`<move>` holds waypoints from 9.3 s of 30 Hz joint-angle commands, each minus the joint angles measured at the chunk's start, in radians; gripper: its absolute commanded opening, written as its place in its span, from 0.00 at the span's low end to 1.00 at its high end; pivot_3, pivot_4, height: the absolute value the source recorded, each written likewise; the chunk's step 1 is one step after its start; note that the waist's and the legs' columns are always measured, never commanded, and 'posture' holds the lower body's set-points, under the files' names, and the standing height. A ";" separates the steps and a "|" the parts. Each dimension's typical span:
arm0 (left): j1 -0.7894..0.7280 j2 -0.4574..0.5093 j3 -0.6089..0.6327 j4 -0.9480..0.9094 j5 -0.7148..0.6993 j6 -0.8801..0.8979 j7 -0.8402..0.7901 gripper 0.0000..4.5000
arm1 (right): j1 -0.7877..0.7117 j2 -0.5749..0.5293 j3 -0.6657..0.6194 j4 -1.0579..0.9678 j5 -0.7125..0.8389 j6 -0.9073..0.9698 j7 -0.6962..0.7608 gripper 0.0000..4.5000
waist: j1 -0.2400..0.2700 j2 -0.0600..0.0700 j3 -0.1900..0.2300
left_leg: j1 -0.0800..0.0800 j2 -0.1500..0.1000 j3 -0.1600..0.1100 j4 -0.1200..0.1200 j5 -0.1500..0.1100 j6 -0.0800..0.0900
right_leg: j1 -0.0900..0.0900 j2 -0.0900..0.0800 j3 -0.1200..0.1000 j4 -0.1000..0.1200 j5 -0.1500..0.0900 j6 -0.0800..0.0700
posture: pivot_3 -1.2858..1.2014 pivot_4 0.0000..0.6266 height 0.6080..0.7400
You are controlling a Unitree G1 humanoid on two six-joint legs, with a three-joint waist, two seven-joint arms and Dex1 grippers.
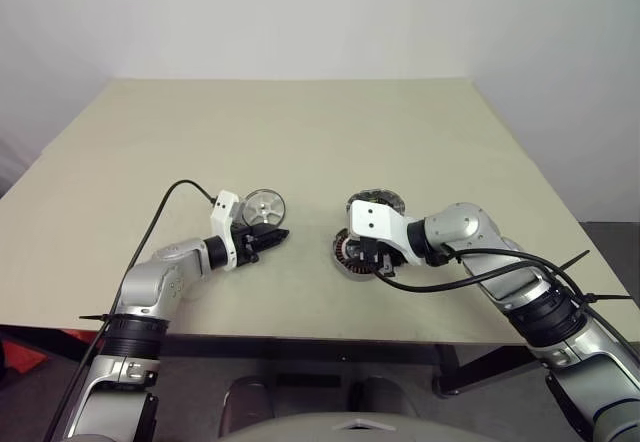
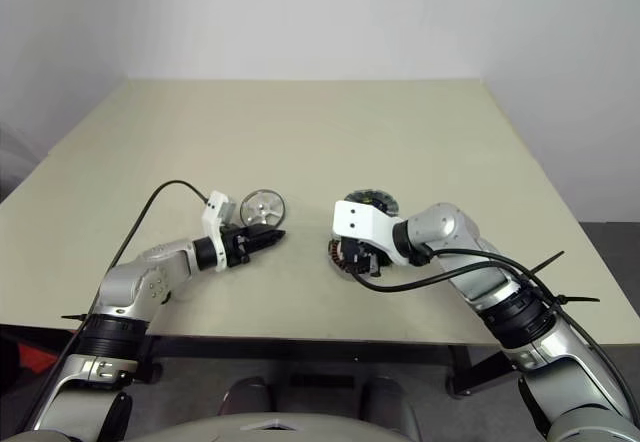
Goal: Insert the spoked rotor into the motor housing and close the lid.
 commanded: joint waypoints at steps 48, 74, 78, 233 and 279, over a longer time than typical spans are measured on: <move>-0.013 0.017 0.031 -0.040 -0.009 -0.005 0.010 0.51 | -0.076 0.058 -0.034 0.025 0.037 0.003 -0.012 0.35 | -0.002 0.000 0.000 | 0.000 0.000 0.000 0.000 0.000 0.000 | 0.000 0.000 0.000 0.000 0.000 0.000 | 0.52 0.00 1.00; -0.026 0.052 0.012 -0.138 -0.043 0.090 -0.002 0.51 | -0.106 0.100 -0.053 0.066 0.039 0.001 -0.052 0.35 | -0.005 0.000 0.000 | 0.000 0.000 0.000 0.000 0.001 -0.002 | 0.000 0.000 0.000 0.000 0.000 0.000 | 0.52 0.00 1.00; -0.015 0.060 0.018 -0.148 -0.043 0.089 0.000 0.51 | -0.125 0.111 -0.056 0.101 0.027 -0.018 -0.072 0.35 | -0.006 0.000 0.000 | 0.000 0.000 0.000 0.000 0.001 -0.002 | 0.000 0.000 0.000 0.000 0.000 0.000 | 0.52 0.00 1.00; 0.011 0.031 0.038 -0.122 -0.033 0.043 0.034 0.51 | -0.026 0.358 -0.686 0.445 0.445 -0.380 -0.335 0.01 | -0.008 0.004 -0.001 | 0.000 -0.002 0.001 -0.002 -0.002 -0.003 | 0.003 -0.001 0.001 -0.007 -0.001 0.004 | 0.52 0.00 1.00; 0.033 0.025 0.037 -0.149 -0.049 0.059 0.036 0.51 | 0.131 0.022 -0.277 0.315 0.206 -0.595 0.144 0.01 | -0.006 0.003 0.000 | -0.001 -0.002 0.001 -0.001 -0.006 0.003 | 0.003 -0.001 0.000 -0.008 -0.001 0.005 | 0.52 0.00 1.00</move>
